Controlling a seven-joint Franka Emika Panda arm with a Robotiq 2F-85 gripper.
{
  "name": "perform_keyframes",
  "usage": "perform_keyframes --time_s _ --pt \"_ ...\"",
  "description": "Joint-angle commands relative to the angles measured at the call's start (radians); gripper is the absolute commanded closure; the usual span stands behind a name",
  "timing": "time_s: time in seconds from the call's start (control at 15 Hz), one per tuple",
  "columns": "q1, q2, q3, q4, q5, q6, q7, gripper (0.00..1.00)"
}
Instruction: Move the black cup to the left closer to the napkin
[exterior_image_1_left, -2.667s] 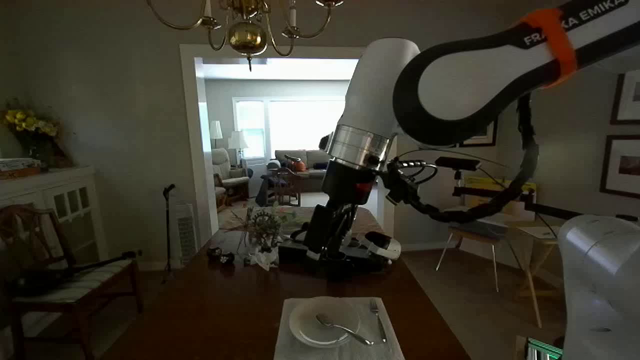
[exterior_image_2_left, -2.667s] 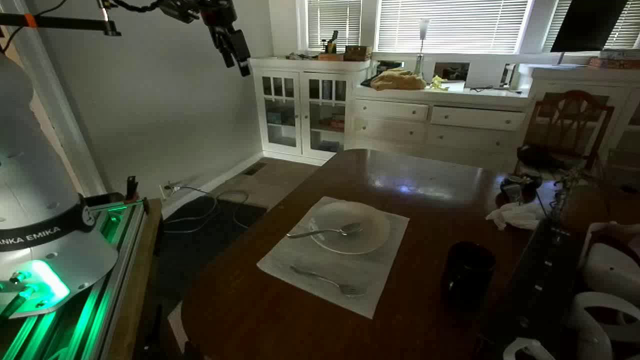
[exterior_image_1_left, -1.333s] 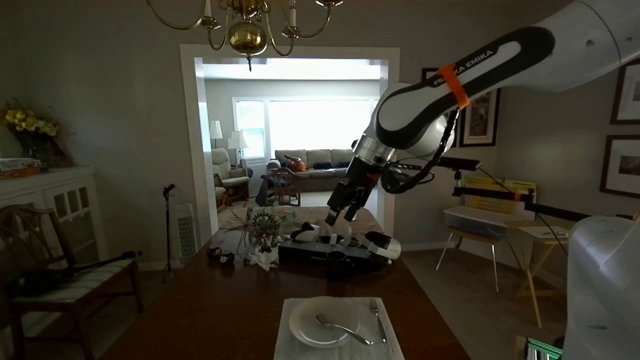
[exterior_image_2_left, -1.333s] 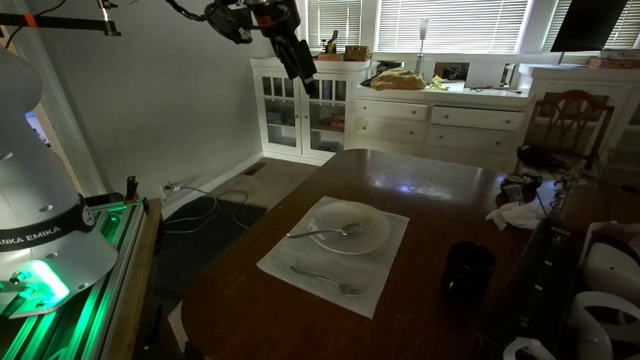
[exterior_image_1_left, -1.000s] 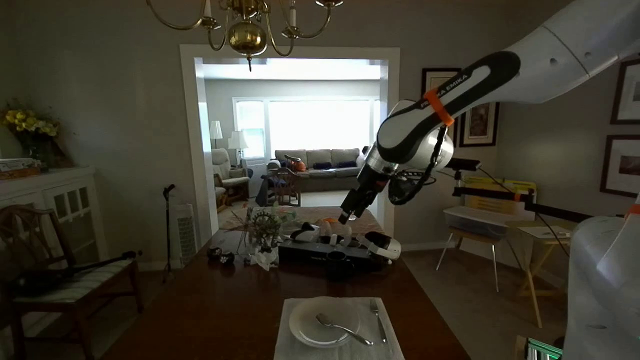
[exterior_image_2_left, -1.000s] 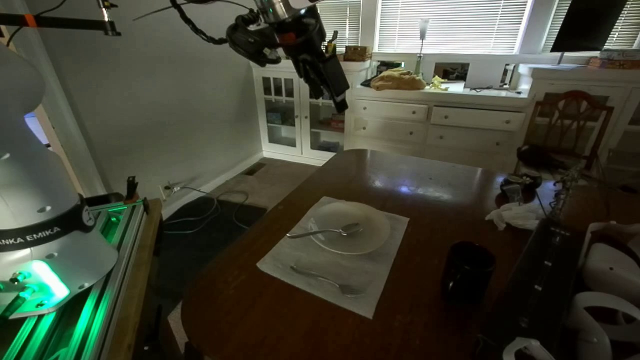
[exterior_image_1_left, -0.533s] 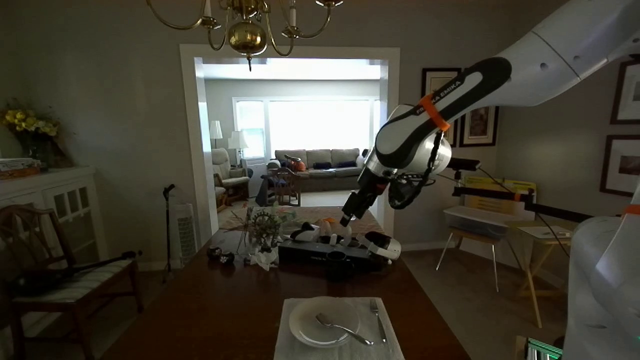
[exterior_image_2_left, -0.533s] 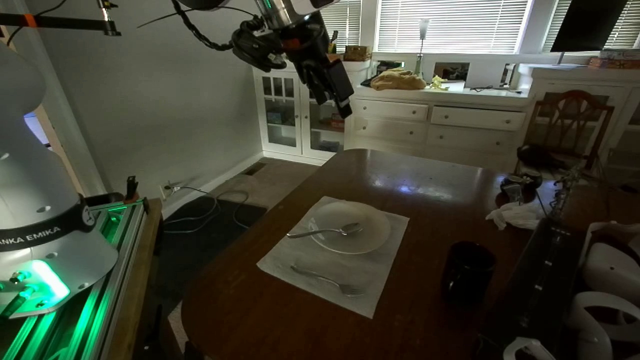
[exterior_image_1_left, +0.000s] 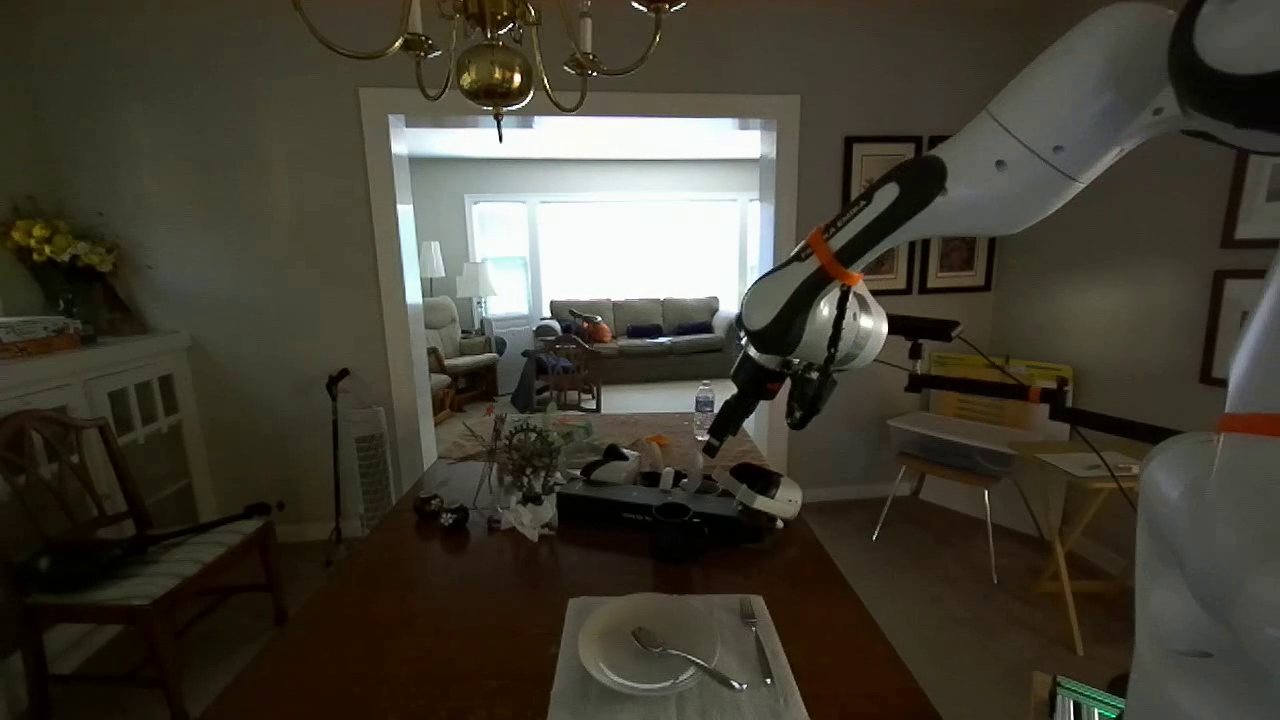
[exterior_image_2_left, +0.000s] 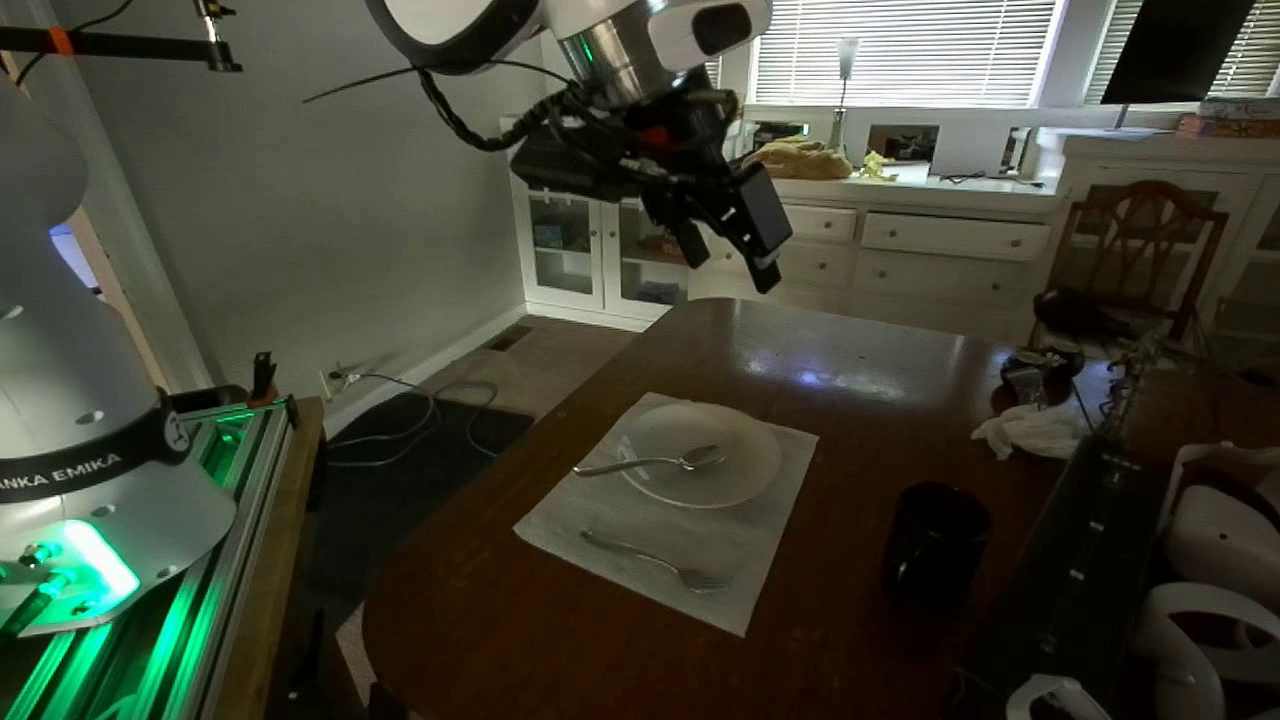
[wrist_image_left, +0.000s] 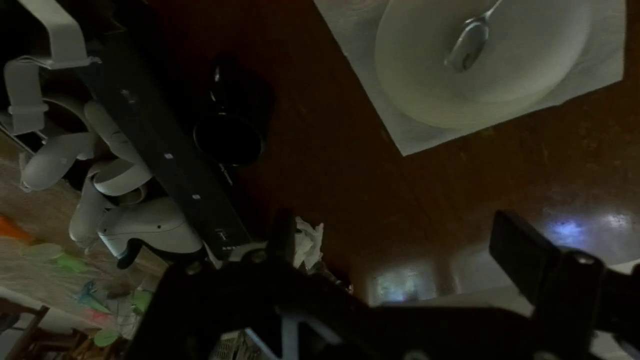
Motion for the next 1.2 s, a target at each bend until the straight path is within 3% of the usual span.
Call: perform_keyframes --time_s 0.0,0.13,0.2,0.53,0.93,1.13 --pt "0.046 0.176 -0.059 0.100 0.112 0.067 -0.132 0.00" --pt "0.026 0.274 -0.050 0.143 0.105 0.158 -0.105 0.00" --pt "0.022 0.157 -0.044 0.080 0.082 0.089 -0.104 0.00" --pt "0.021 0.179 -0.043 0.095 0.082 0.104 -0.104 0.00" --pt "0.005 0.450 -0.041 0.302 0.105 0.095 -0.071 0.00" --pt "-0.039 0.572 -0.005 0.412 0.145 0.061 -0.095 0.00"
